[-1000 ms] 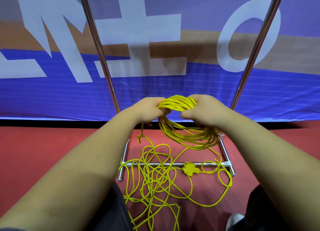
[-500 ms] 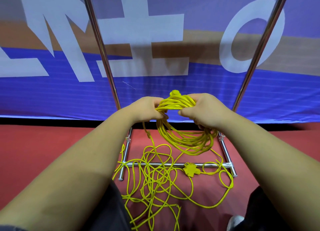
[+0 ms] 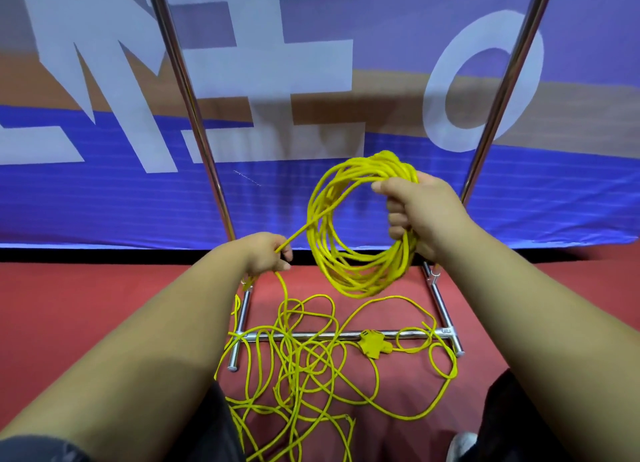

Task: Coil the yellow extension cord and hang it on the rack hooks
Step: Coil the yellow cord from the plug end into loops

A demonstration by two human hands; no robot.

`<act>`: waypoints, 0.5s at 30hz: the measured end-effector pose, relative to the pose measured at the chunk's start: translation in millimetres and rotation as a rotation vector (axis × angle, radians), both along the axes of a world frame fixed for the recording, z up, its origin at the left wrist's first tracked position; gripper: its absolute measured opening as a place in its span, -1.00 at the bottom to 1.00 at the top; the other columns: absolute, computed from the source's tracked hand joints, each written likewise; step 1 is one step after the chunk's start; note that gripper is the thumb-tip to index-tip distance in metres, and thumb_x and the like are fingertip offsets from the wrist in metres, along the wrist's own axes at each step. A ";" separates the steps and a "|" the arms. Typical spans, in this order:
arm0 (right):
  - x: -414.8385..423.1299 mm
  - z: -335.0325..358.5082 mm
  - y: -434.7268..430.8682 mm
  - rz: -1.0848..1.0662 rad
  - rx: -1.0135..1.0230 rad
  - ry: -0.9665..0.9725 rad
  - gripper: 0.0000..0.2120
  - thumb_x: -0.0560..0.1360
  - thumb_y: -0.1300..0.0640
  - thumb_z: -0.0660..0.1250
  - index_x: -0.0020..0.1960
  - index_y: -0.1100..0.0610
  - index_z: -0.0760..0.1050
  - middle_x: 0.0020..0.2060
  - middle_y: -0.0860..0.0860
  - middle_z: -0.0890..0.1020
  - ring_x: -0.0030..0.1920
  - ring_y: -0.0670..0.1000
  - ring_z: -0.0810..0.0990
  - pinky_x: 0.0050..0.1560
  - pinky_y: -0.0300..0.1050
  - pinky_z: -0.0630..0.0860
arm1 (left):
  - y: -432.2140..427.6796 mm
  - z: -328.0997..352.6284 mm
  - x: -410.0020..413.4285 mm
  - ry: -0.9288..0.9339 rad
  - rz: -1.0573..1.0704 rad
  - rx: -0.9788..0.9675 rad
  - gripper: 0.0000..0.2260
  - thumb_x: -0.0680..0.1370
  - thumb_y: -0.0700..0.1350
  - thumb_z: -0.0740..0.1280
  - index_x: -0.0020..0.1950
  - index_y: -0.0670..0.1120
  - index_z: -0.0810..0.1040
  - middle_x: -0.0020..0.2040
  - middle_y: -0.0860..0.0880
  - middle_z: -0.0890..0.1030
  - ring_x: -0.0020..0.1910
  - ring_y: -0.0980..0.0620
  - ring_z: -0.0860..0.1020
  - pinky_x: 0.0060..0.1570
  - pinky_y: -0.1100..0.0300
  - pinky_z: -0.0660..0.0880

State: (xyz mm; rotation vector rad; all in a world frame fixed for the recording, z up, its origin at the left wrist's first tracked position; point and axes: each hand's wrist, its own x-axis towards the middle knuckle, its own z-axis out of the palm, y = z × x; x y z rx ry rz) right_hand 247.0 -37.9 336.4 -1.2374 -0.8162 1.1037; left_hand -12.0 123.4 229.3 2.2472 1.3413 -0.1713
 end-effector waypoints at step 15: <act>42.5 -26.9 16.0 -0.434 -0.063 0.227 -0.79 0.52 0.21 0.42 0.03 0.09 0.39 -0.48 -0.02 0.32 -0.55 -0.04 0.25 -0.51 -0.22 0.27 | -10.5 33.9 -2.4 -0.364 0.214 -0.587 -0.76 0.67 -0.27 0.33 0.25 0.03 0.56 -0.16 -0.11 0.63 -0.07 -0.12 0.73 0.01 -0.07 0.68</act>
